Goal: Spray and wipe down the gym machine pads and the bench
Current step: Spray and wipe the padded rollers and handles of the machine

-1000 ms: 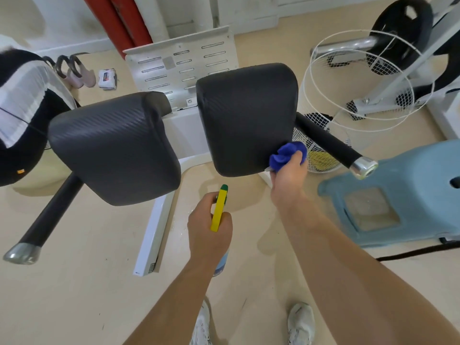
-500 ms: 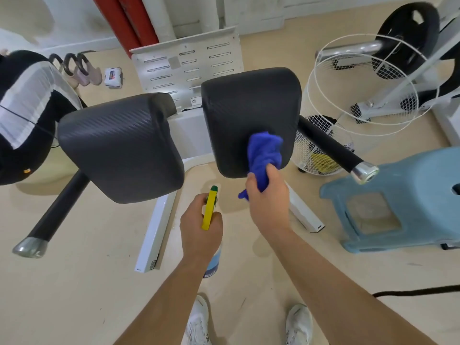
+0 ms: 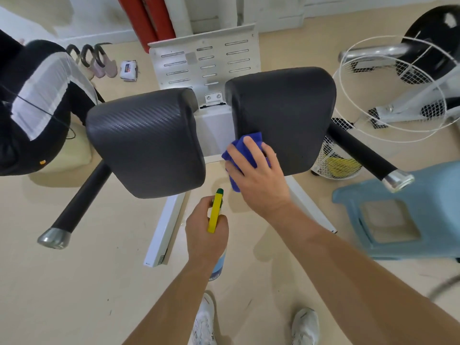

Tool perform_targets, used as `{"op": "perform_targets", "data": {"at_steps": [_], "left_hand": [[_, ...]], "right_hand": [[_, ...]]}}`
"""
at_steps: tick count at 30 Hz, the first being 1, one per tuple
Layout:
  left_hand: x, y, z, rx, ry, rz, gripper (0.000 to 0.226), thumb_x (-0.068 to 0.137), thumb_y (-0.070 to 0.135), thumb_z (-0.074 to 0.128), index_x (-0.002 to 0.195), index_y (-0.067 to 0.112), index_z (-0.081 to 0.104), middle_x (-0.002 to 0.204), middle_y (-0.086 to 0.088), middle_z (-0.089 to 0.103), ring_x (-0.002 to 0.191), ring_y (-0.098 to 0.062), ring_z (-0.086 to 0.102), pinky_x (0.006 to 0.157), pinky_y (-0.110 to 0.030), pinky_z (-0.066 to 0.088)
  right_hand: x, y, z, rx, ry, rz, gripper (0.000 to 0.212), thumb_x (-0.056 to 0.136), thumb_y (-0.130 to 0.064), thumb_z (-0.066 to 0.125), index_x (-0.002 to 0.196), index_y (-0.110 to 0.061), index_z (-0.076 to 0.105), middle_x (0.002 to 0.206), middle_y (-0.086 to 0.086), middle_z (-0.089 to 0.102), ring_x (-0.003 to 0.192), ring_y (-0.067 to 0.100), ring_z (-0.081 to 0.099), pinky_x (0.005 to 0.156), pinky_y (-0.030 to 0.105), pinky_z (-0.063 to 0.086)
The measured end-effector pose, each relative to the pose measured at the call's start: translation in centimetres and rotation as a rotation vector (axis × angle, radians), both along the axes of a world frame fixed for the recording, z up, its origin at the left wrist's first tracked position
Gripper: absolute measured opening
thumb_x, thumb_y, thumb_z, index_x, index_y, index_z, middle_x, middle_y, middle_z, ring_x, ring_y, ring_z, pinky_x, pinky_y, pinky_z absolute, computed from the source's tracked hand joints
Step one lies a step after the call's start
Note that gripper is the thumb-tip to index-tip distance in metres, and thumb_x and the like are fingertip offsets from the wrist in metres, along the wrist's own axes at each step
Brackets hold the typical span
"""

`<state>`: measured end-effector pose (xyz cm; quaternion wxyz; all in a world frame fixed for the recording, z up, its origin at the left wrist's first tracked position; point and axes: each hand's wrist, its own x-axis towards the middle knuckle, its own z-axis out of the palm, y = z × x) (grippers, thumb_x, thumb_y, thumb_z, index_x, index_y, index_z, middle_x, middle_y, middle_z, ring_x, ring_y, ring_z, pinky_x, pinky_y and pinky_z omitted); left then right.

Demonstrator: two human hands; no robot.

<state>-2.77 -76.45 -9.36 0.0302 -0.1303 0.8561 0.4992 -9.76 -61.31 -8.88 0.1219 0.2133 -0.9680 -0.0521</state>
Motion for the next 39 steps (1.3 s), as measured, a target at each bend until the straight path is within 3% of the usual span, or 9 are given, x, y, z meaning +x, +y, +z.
{"op": "perform_targets", "data": {"at_steps": [4, 7, 11, 17, 22, 26, 28, 32, 39], "left_hand": [[-0.1, 0.1, 0.5, -0.015, -0.015, -0.006, 0.045, 0.092, 0.002, 0.063, 0.090, 0.046, 0.055, 0.081, 0.018, 0.063, 0.083, -0.004, 0.060, 0.060, -0.010, 0.051], [-0.2, 0.4, 1.0, -0.004, -0.012, -0.007, 0.033, 0.094, 0.004, 0.064, 0.098, 0.036, 0.058, 0.078, 0.015, 0.061, 0.084, -0.002, 0.061, 0.059, -0.010, 0.052], [-0.4, 0.9, 1.6, 0.033, -0.010, -0.036, 0.038, 0.096, 0.006, 0.063, 0.094, 0.043, 0.054, 0.079, 0.018, 0.060, 0.085, 0.003, 0.061, 0.062, -0.002, 0.047], [-0.4, 1.3, 0.7, 0.079, 0.034, -0.031, 0.037, 0.090, -0.004, 0.062, 0.097, 0.032, 0.061, 0.076, 0.014, 0.062, 0.079, -0.005, 0.061, 0.062, -0.009, 0.049], [-0.2, 1.3, -0.3, 0.098, 0.037, -0.011, 0.041, 0.086, -0.009, 0.059, 0.091, 0.031, 0.062, 0.075, 0.008, 0.059, 0.070, -0.018, 0.054, 0.057, -0.019, 0.048], [-0.3, 2.2, 0.1, 0.065, 0.048, -0.023, 0.045, 0.092, -0.001, 0.063, 0.092, 0.043, 0.057, 0.077, 0.014, 0.063, 0.083, -0.005, 0.061, 0.064, -0.008, 0.050], [-0.4, 3.0, 0.0, 0.073, 0.041, -0.038, 0.035, 0.094, 0.003, 0.064, 0.099, 0.037, 0.060, 0.081, 0.019, 0.064, 0.084, 0.002, 0.063, 0.063, -0.005, 0.049], [-0.4, 5.1, -0.2, 0.047, 0.034, -0.068, 0.029, 0.095, 0.005, 0.063, 0.101, 0.033, 0.061, 0.081, 0.020, 0.062, 0.084, 0.002, 0.062, 0.063, -0.003, 0.048], [-0.6, 10.7, -0.6, 0.040, 0.065, -0.105, 0.026, 0.096, 0.013, 0.063, 0.095, 0.039, 0.057, 0.083, 0.007, 0.066, 0.079, -0.016, 0.064, 0.065, -0.012, 0.053]], "right_hand": [[0.5, 0.6, -0.7, 0.146, 0.029, 0.082, 0.032, 0.085, -0.016, 0.061, 0.116, -0.013, 0.069, 0.134, 0.006, 0.056, 0.128, 0.036, 0.037, 0.098, 0.046, 0.040], [1.6, 2.3, -2.4, 0.286, -0.015, 0.220, 0.048, 0.094, -0.002, 0.026, 0.111, -0.007, 0.071, 0.128, 0.009, 0.057, 0.122, 0.036, 0.046, 0.092, 0.046, 0.043], [2.2, 7.3, -3.1, 0.416, -0.073, 0.254, 0.028, 0.089, -0.005, 0.046, 0.095, -0.005, 0.073, 0.110, 0.010, 0.059, 0.109, 0.037, 0.048, 0.081, 0.043, 0.042], [-1.4, 6.8, 3.4, 0.190, 0.070, 0.328, 0.061, 0.097, -0.009, 0.006, 0.126, -0.010, 0.060, 0.132, 0.013, 0.057, 0.115, 0.039, 0.055, 0.091, 0.047, 0.048], [-2.6, 4.1, 0.7, 0.093, 0.146, 0.261, 0.039, 0.093, -0.014, 0.045, 0.129, -0.013, 0.059, 0.131, 0.010, 0.058, 0.119, 0.037, 0.042, 0.093, 0.044, 0.042], [0.3, 8.0, -3.5, 0.194, 0.044, 0.458, 0.030, 0.094, -0.011, 0.053, 0.121, -0.010, 0.066, 0.130, 0.006, 0.058, 0.122, 0.034, 0.049, 0.098, 0.044, 0.043], [1.8, 11.7, -4.3, 0.169, 0.000, 0.355, 0.029, 0.097, -0.005, 0.044, 0.109, -0.008, 0.071, 0.122, 0.008, 0.063, 0.113, 0.034, 0.059, 0.090, 0.044, 0.051], [4.9, 18.3, -3.2, -0.091, -0.293, -0.386, 0.048, 0.072, -0.003, 0.078, 0.118, -0.010, 0.065, 0.131, 0.013, 0.053, 0.107, 0.040, 0.059, 0.081, 0.048, 0.056], [7.5, 18.9, -2.5, -0.622, -0.386, -0.451, 0.028, 0.090, -0.002, 0.064, 0.115, -0.013, 0.068, 0.125, 0.004, 0.053, 0.102, 0.024, 0.057, 0.086, 0.036, 0.052]]}}
